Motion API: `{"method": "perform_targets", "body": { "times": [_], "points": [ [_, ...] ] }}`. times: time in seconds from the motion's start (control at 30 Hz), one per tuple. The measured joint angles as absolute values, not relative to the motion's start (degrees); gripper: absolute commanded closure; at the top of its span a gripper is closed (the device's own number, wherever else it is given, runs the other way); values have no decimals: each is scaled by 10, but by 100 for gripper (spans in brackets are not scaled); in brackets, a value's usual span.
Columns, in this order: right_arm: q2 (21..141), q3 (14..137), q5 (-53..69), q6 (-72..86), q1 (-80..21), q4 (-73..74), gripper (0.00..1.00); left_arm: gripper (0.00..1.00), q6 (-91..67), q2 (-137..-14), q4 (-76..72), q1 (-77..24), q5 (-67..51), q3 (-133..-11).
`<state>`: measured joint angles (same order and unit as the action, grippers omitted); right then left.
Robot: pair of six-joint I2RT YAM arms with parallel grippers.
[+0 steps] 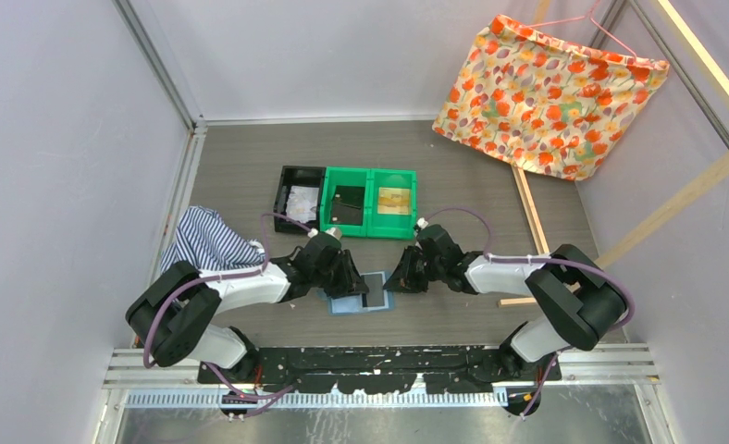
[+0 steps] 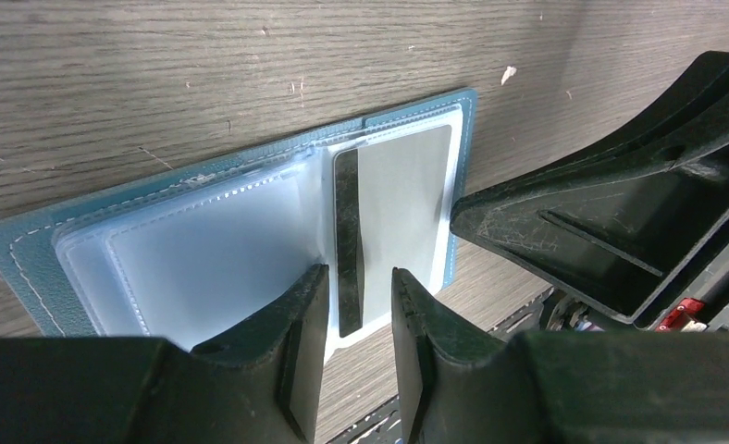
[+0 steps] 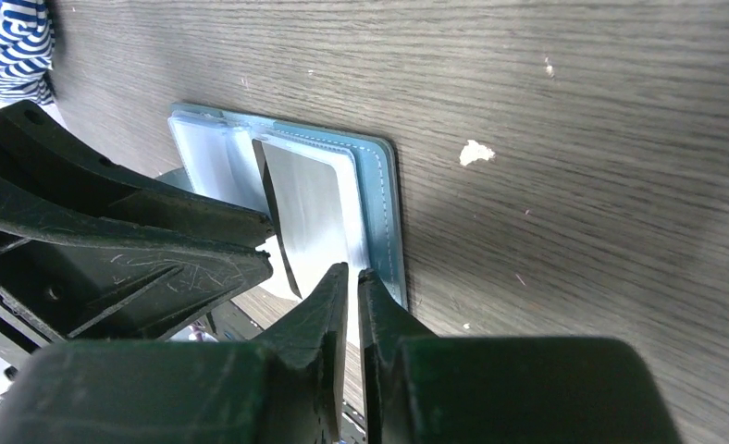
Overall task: Take the credit cards out of the card holder
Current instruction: Remove the credit card from the card holder.
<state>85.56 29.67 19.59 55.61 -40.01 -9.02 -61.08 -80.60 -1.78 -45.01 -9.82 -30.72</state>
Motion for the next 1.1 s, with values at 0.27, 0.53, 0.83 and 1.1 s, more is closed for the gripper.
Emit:
{"method": "perform_targets", "body": {
  "times": [0.27, 0.53, 0.83, 1.1],
  "points": [
    [861, 290, 196, 557, -400, -103, 89, 69, -613, -803, -23, -450, -92, -299],
    [877, 289, 203, 561, -400, -127, 91, 74, -627, -799, -54, -450, -90, -280],
    [883, 289, 207, 562, -401, -139, 91, 83, -631, -793, -52, -450, -90, -277],
    [886, 289, 208, 563, -404, -145, 91, 98, -658, -746, -59, -449, -94, -259]
  ]
}}
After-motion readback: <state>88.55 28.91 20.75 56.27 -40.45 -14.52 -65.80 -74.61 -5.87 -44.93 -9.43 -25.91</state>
